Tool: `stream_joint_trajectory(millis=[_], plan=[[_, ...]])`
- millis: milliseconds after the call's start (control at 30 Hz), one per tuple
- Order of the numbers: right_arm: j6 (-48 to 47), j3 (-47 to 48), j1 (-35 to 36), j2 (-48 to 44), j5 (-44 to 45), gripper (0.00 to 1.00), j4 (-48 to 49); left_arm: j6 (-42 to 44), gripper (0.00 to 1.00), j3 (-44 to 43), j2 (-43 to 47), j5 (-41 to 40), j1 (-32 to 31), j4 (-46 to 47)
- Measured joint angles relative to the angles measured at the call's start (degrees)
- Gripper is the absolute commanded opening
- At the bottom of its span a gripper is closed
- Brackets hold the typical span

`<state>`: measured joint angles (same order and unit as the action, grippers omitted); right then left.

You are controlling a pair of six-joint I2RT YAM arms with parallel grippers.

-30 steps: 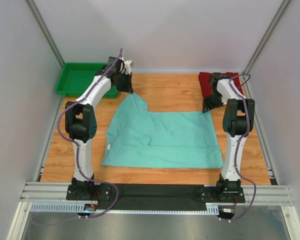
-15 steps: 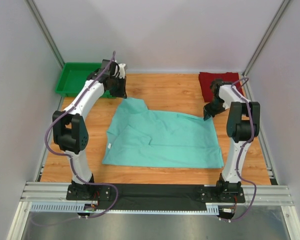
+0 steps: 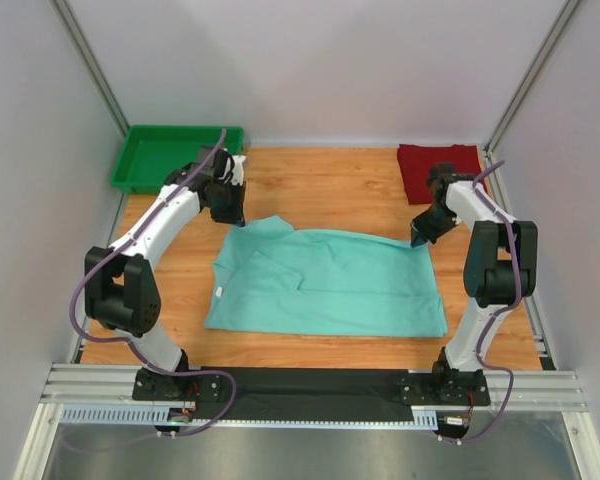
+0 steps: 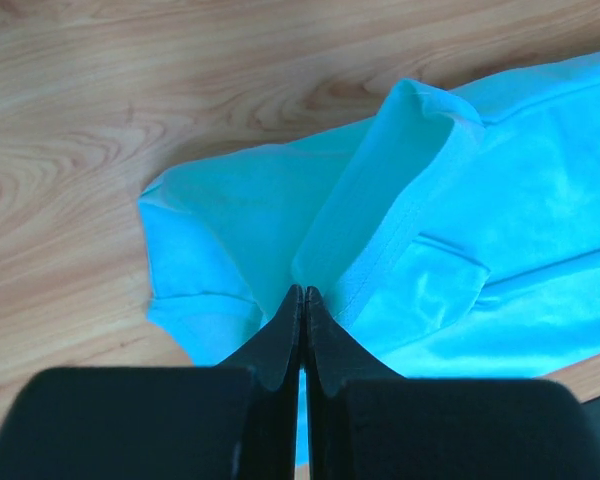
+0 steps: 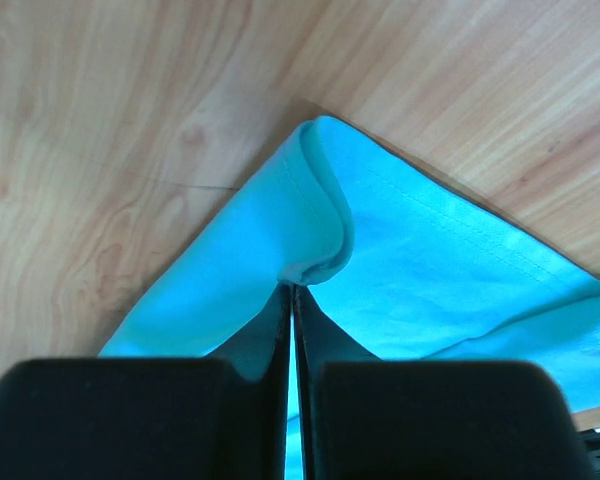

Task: Fold and stack the t-shirts
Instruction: Fold the tshirt

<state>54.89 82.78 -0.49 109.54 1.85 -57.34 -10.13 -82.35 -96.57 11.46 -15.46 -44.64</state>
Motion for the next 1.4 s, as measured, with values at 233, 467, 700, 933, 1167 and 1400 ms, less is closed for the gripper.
stream_joint_trajectory(millis=[233,467,700,933,1167,1400], plan=[[-2.6,-6.2,0.0,-4.2,0.1,0.00,0.3,-1.6,0.00,7.1,7.3,0.0,0.0,-0.7],[-4.6,-10.1,0.0,-6.5,0.4,0.01,1.6,-4.1,0.00,15.2,11.6,0.1,-0.2,-1.0],[-5.2,-16.3,0.0,-8.7,0.0,0.00,2.1,-5.7,0.00,18.7,13.3,-0.1,-0.2,-1.6],[-5.3,-18.7,0.0,-11.3,-0.2,0.00,2.6,-6.3,0.00,19.4,15.1,-1.1,-0.2,-2.8],[-6.1,-20.0,0.0,-14.1,0.5,0.00,2.8,-7.3,0.00,21.3,17.5,-1.3,-0.3,-3.4],[-6.5,-22.2,0.0,-14.2,0.7,0.00,2.8,-9.0,0.00,27.1,19.3,-0.8,-0.3,-4.2]])
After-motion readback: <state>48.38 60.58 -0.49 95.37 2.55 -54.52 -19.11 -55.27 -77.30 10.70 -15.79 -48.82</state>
